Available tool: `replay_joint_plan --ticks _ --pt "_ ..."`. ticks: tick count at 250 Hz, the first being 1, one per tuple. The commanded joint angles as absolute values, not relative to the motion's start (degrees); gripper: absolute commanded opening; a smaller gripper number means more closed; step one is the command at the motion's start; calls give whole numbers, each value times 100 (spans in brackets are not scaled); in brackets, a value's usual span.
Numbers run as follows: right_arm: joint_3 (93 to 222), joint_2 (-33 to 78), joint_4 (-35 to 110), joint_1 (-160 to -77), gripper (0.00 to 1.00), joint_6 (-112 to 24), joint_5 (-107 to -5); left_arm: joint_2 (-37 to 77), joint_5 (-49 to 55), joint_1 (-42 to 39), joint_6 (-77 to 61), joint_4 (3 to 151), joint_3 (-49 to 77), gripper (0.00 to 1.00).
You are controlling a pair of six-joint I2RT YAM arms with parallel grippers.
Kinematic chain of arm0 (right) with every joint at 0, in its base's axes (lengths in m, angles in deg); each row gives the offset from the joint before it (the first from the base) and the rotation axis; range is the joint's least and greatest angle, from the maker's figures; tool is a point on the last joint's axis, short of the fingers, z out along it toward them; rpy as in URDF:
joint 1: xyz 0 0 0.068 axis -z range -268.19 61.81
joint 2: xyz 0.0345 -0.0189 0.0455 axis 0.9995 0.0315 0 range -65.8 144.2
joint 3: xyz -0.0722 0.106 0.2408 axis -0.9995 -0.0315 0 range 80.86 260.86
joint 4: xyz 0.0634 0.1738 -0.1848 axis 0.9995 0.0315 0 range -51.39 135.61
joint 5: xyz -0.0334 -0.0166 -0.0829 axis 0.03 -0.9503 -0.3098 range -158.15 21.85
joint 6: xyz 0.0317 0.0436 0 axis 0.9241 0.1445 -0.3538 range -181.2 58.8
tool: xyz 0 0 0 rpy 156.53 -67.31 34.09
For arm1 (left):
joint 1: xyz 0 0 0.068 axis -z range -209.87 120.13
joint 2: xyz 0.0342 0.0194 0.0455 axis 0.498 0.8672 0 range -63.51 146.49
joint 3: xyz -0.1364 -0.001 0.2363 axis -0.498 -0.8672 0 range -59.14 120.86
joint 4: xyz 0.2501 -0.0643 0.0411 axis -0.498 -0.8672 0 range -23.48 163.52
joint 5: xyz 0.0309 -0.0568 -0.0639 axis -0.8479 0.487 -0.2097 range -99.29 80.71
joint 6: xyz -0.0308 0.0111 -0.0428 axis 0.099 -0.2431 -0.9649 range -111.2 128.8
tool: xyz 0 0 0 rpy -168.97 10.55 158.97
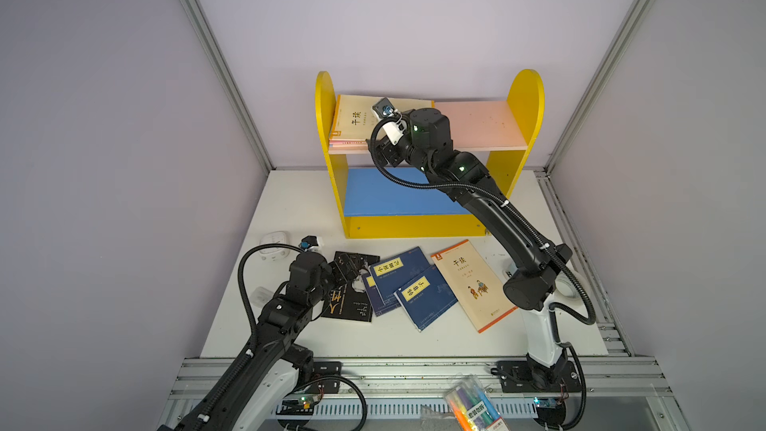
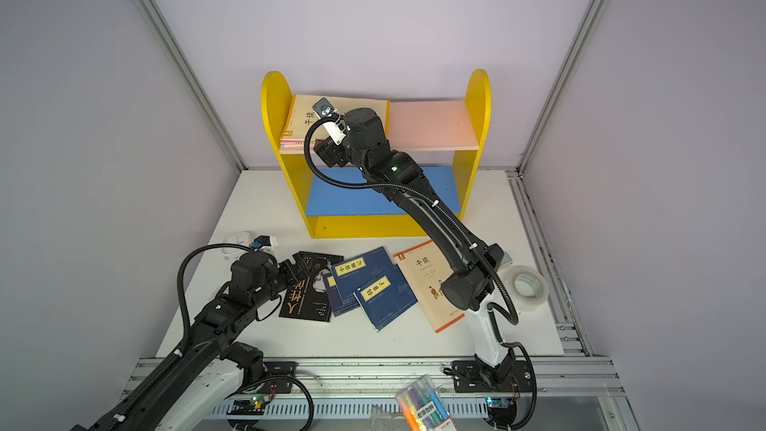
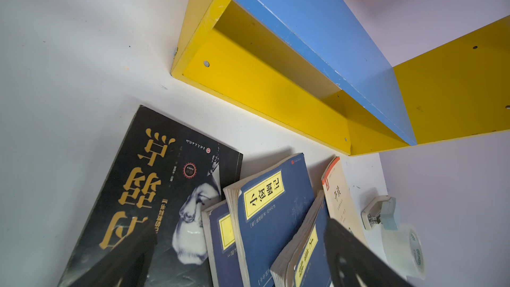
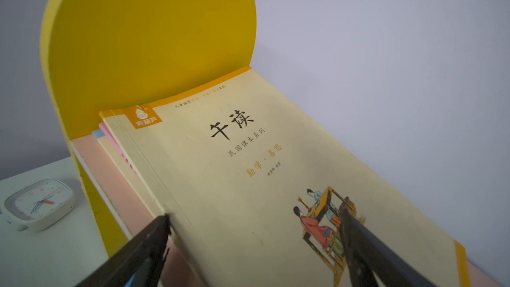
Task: Stacking books/files
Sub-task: Move the book to the bookshelf.
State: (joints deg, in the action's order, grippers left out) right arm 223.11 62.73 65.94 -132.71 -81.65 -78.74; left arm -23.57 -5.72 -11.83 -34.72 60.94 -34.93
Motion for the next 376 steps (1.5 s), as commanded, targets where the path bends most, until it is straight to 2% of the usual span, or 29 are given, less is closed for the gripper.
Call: replay_joint_plan --ticks 1,69,123,179,275,376 --pt "22351 6010 6584 -13267 98 -7886 -7841 -2370 -505 -1185 -3493 6191 -3505 97" --pt "22348 5432 7135 -12927 99 -7189 -8484 -2387 -490 -1187 -3488 6207 -3491 97" --pt "22160 5214 7850 -12102 100 -6255 -8311 -2414 -480 -1185 -3497 6188 -3471 97" --pt "21706 5061 7968 -11553 100 -5930 -8043 -2405 -471 -1185 -3520 6191 -3428 97" --pt "22349 5760 8420 -11392 100 -6012 -7608 -2431 -472 -1190 -3544 6141 -3391 97" --pt "22398 5915 8248 -11363 98 -5964 -7264 -2458 -480 -1186 -3581 6121 -3395 97"
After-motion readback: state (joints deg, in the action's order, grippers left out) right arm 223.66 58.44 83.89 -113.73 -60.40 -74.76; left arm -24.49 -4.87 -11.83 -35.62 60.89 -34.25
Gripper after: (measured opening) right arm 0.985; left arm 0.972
